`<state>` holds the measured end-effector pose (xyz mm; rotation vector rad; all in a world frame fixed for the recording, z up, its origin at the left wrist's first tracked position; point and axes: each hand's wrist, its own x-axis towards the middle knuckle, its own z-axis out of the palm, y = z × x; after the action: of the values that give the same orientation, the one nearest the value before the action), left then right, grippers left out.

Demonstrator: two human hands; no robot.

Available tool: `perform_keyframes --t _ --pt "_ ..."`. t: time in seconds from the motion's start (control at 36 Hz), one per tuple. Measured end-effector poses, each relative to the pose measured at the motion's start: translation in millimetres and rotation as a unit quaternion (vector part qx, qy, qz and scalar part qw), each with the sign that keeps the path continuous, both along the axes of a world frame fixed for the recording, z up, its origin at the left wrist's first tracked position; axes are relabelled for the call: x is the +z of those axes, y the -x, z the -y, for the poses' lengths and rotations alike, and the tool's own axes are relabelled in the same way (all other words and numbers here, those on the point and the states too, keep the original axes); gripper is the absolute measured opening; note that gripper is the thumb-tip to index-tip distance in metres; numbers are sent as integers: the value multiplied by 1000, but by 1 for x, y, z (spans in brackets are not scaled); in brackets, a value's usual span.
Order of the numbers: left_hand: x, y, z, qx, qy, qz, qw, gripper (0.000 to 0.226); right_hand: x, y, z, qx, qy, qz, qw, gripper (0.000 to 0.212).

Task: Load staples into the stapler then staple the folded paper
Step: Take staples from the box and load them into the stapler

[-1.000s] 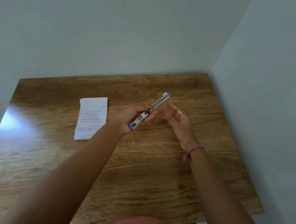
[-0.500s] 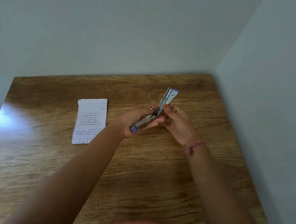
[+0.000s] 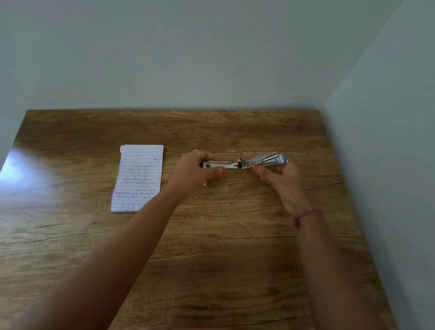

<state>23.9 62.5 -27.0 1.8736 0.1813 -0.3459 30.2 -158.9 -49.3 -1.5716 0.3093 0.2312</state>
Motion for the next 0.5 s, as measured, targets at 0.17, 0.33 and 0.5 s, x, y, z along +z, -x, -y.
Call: perform_keyframes --t 0.17,0.33,0.5 --pt "3 -13 -6 -64 -83 47 993 20 1 7 21 72 182 72 978 23" --pt "8 -31 -8 -121 -105 60 985 18 3 18 27 167 303 154 925 25" --pt "16 -44 -4 -112 -87 74 987 23 1 23 20 204 455 277 822 33"
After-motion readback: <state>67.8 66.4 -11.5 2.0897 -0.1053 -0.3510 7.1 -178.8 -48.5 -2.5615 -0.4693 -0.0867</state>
